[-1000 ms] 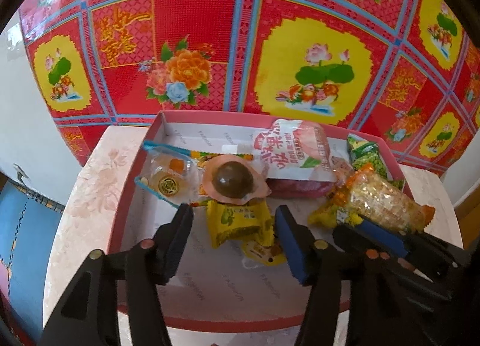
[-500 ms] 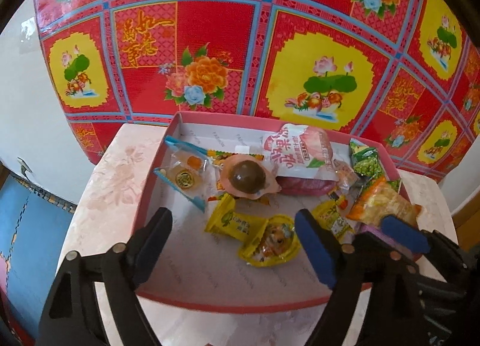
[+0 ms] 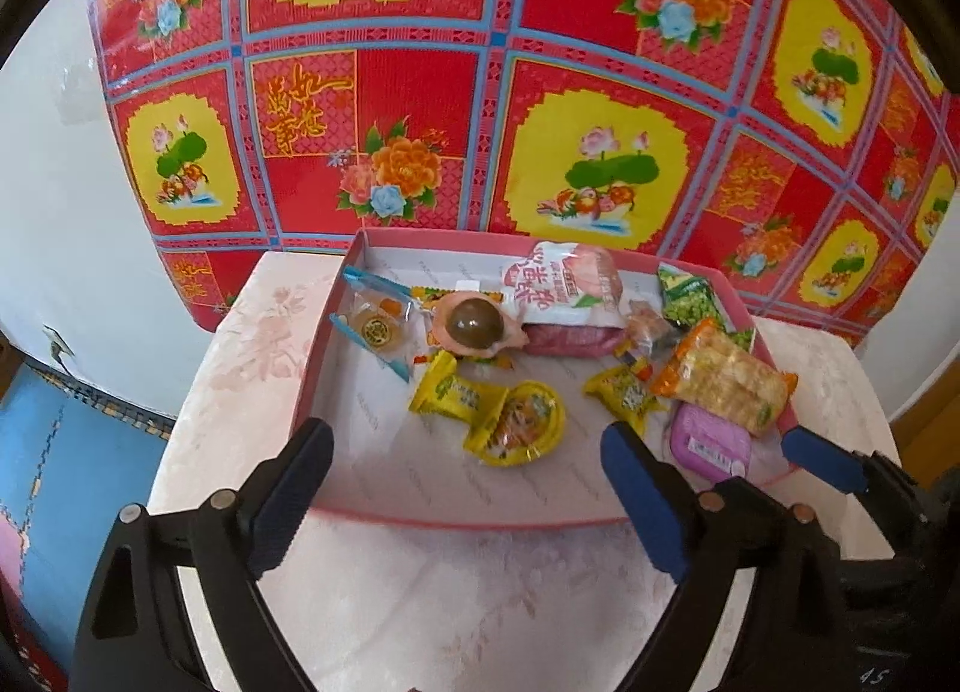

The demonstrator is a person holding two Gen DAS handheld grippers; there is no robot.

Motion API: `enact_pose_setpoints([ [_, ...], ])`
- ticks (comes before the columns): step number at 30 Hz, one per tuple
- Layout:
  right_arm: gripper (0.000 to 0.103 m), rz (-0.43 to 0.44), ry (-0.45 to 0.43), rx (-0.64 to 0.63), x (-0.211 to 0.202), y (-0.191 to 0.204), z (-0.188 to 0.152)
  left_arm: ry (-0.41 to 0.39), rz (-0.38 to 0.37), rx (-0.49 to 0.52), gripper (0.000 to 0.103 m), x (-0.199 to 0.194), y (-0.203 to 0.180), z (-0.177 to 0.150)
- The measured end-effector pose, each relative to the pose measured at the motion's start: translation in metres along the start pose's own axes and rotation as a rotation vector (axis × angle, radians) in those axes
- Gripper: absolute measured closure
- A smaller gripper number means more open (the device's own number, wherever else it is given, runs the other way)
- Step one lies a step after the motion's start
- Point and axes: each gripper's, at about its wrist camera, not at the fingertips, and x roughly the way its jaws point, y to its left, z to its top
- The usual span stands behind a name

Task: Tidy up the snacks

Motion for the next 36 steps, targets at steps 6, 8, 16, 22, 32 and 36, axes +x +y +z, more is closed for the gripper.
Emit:
enact_pose_setpoints([
  [6,0.016,-0.039,0.021,-0.001,-0.012,0.001,-0.013,-0.004,0.005,0.004,0.009,-0.018,-0.004,-0.011],
  [8,0.016,-0.055,0.035,0.009,-0.016,0.001,-0.019,0.0,0.01,0.002,0.009,-0.024,-0.004,-0.015],
  [16,0.016,-0.118,0.058,0.063,-0.028,-0.005,-0.037,0.036,0.022,0.001,0.009,-0.034,-0.006,-0.032],
  [22,0.016,-0.146,0.078,0.098,-0.028,-0.01,-0.046,0.058,0.039,0.028,0.009,-0.03,-0.009,-0.048],
  [32,0.016,-0.154,0.105,0.111,-0.021,-0.013,-0.053,0.094,0.051,0.055,0.01,-0.02,-0.017,-0.063],
  [36,0.016,-0.154,0.107,0.111,-0.021,-0.012,-0.053,0.094,0.055,0.055,0.01,-0.019,-0.016,-0.065],
])
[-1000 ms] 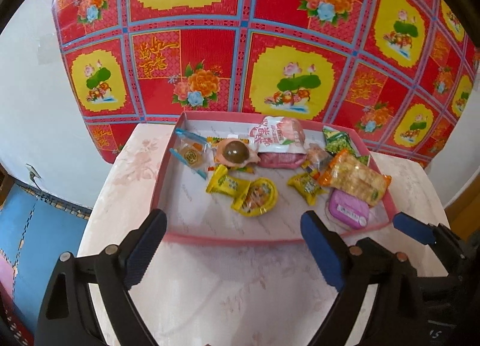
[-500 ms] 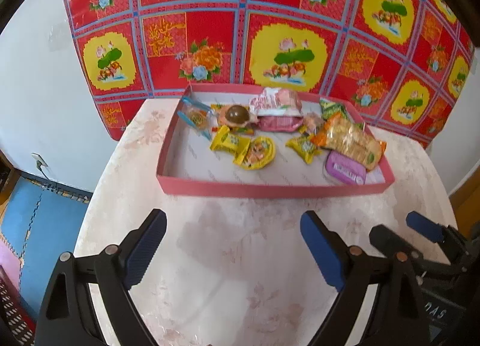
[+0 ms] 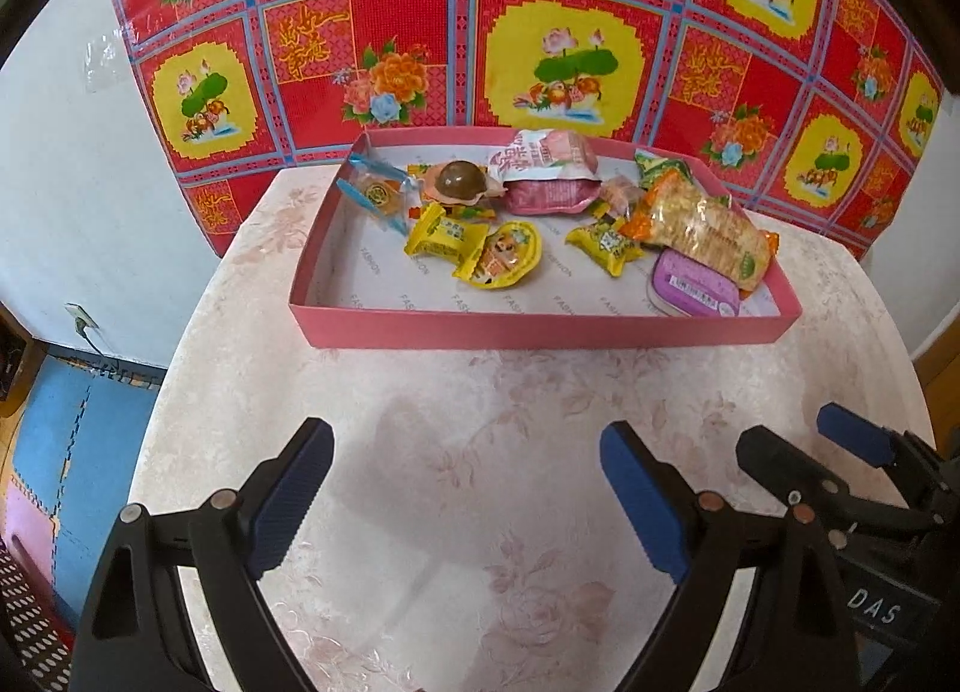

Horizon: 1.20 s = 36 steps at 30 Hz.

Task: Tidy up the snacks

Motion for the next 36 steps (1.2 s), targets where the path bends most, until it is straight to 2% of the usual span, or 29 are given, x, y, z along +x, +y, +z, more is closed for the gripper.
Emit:
enact_pose_setpoints([
  [36,0.016,0.0,0.01,0.0,0.002,0.0005,-0.0008,0.005,0.003,-0.001,0.01,0.0023,0.0003,-0.0012],
])
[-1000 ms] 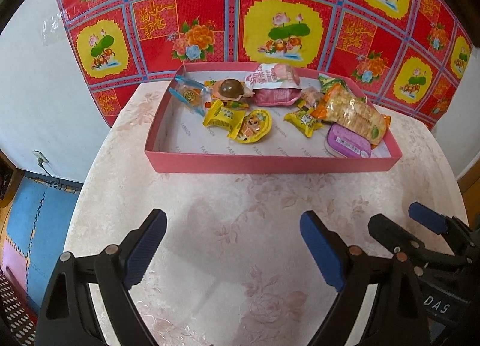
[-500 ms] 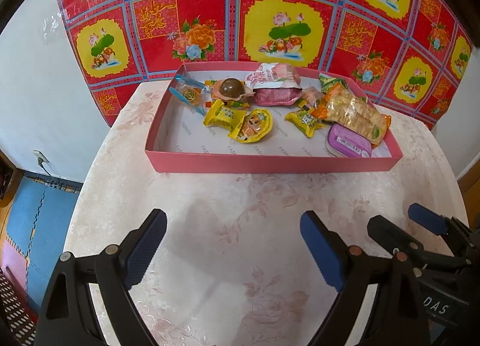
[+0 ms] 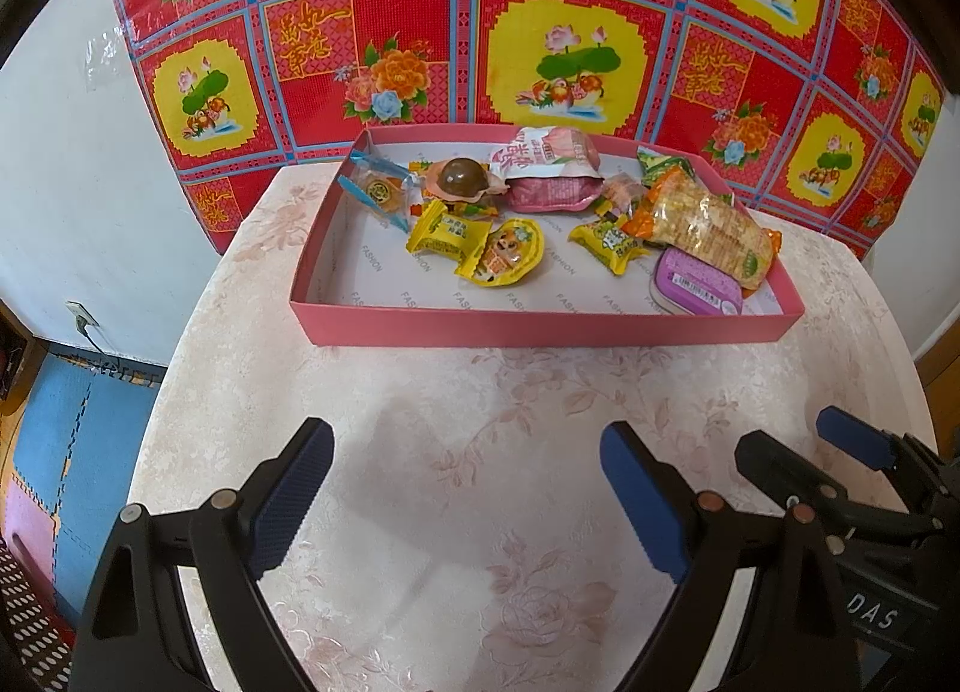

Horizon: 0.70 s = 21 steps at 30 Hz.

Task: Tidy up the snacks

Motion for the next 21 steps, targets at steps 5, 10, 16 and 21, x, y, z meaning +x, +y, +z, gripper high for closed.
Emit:
enact_pose_setpoints([
  [5,0.016,0.0,-0.001,-0.001,0.0001,0.0005,-0.0005,0.0,0.0,0.0,0.01,-0.0001,-0.0002,0.0001],
  [10,0.016,-0.001,0.0,0.001,0.0001,-0.0001,-0.0005,0.0,0.001,0.0,0.01,-0.0002,-0.0005,0.0],
  [16,0.016,-0.001,-0.004,-0.001,-0.0006,0.0004,-0.0005,-0.002,0.001,0.0,0.01,-0.0005,-0.001,-0.0001],
  [21,0.016,0.0,-0.005,0.0,-0.0007,0.0008,-0.0009,-0.003,0.001,0.001,0.01,-0.0009,-0.001,0.0001],
])
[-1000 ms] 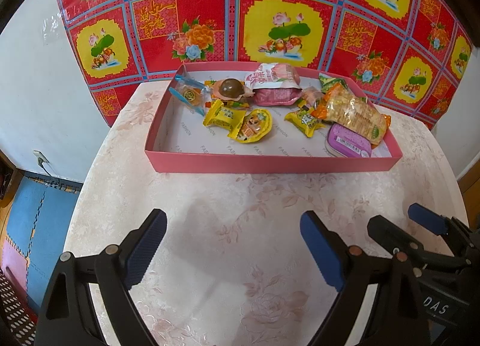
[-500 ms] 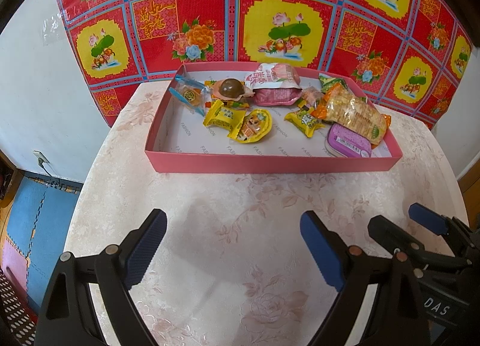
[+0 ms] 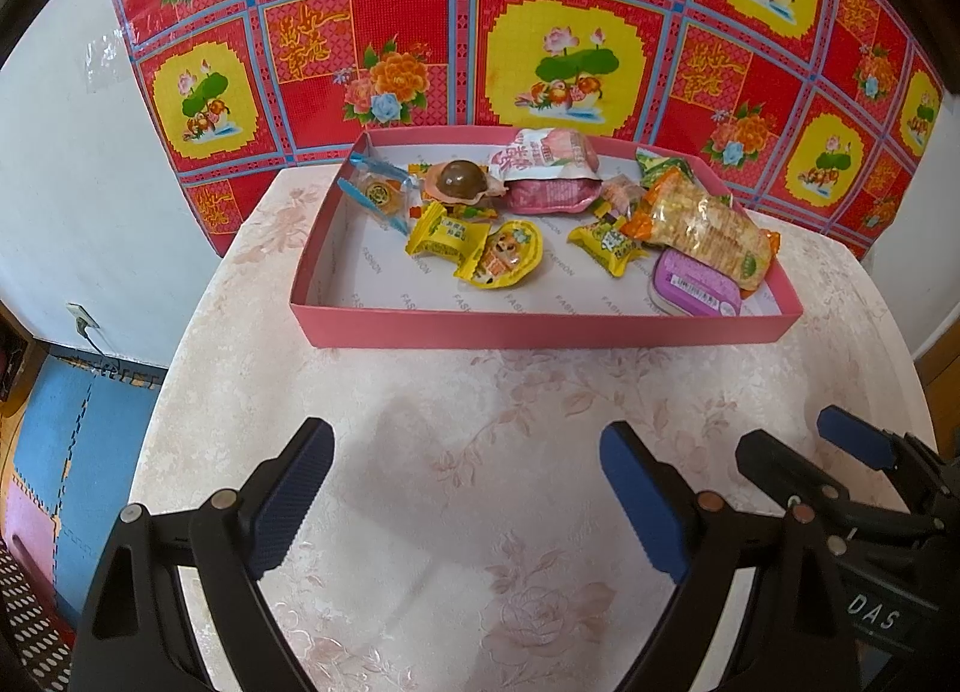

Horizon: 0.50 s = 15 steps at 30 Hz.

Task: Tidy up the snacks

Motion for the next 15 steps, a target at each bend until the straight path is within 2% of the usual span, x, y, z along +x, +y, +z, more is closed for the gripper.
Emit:
enact_pose_setpoints([
  [15,0.016,0.003,0.001,-0.002,-0.0009,-0.0001,0.0008,-0.005,-0.004,0.006,0.014,-0.0005,-0.0012,-0.0001],
])
